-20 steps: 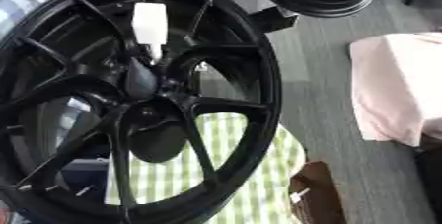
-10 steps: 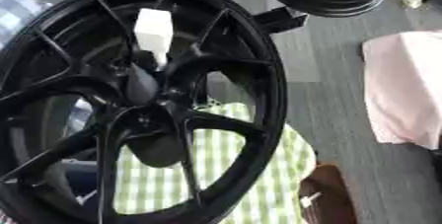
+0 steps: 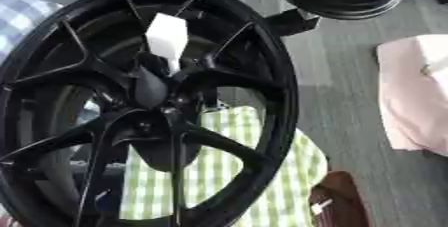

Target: Pull the pin out of the wheel hub.

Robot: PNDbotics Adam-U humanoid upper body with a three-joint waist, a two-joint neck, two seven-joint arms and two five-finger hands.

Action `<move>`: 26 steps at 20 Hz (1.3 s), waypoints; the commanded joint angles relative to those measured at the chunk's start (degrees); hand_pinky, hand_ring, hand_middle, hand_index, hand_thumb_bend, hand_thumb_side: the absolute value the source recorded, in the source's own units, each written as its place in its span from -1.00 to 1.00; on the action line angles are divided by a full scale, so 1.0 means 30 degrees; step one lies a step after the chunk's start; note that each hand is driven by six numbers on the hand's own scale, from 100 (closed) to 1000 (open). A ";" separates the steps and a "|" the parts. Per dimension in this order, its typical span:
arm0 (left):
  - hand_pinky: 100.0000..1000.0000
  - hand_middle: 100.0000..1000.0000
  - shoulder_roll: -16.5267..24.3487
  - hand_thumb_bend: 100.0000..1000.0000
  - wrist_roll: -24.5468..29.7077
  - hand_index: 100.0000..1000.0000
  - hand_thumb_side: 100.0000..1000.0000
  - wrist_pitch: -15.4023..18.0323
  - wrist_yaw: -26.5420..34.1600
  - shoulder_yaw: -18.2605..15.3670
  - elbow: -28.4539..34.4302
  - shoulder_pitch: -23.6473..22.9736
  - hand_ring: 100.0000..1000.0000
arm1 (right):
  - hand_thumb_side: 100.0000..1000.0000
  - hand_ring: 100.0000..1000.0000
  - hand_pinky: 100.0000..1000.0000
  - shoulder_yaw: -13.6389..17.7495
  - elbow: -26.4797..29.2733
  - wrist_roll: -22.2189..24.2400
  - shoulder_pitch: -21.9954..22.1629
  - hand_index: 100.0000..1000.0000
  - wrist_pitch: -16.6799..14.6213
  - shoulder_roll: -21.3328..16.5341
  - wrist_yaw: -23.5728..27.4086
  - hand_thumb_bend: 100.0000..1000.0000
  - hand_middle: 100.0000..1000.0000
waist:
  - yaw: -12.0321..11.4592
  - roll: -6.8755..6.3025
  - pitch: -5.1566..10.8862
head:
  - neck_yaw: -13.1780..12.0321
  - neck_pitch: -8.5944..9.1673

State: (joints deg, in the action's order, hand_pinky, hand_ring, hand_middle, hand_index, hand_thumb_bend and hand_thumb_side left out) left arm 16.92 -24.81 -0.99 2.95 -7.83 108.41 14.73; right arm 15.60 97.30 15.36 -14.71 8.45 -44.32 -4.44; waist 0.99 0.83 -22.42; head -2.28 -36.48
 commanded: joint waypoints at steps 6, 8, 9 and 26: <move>0.42 0.08 0.0058 -1.00 0.0351 0.51 0.34 0.0012 0.0024 0.0187 0.0239 0.0255 0.19 | 0.85 0.81 0.95 -0.0180 0.3492 -0.2434 0.0273 0.79 0.0307 -0.0132 0.2336 -1.00 0.71 | -0.0190 0.0095 0.0547 | 0.0327 0.0110; 0.42 0.08 0.0050 -1.00 0.0367 0.51 0.34 0.0014 0.0034 0.0199 0.0230 0.0266 0.19 | 0.81 0.81 0.95 -0.0408 0.4101 -0.3040 -0.0009 0.79 0.0812 -0.0119 0.2948 -1.00 0.70 | -0.0212 0.0118 0.0566 | 0.0333 0.0038; 0.42 0.08 0.0042 -1.00 0.0384 0.51 0.34 0.0017 0.0039 0.0216 0.0229 0.0278 0.19 | 0.58 0.85 0.97 -0.0464 0.4316 -0.3355 -0.0149 0.82 0.1096 -0.0131 0.3193 -1.00 0.76 | -0.0215 0.0123 0.0581 | 0.0362 0.0026; 0.41 0.08 -0.0014 -1.00 0.0506 0.51 0.34 0.0028 0.0086 0.0334 0.0222 0.0345 0.18 | -0.08 0.58 0.88 -0.2235 0.5765 -0.5499 -0.1968 0.56 -0.0287 0.0053 0.6773 -1.00 0.42 | -0.0338 0.0059 0.0558 | 0.0494 0.0090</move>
State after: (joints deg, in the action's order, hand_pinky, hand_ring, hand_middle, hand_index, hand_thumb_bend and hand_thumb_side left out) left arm 16.49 -23.49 -1.01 3.20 -6.89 108.34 15.21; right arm 8.86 113.41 -1.35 -19.98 8.40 -43.02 14.69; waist -0.06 1.02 -22.26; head -0.92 -36.65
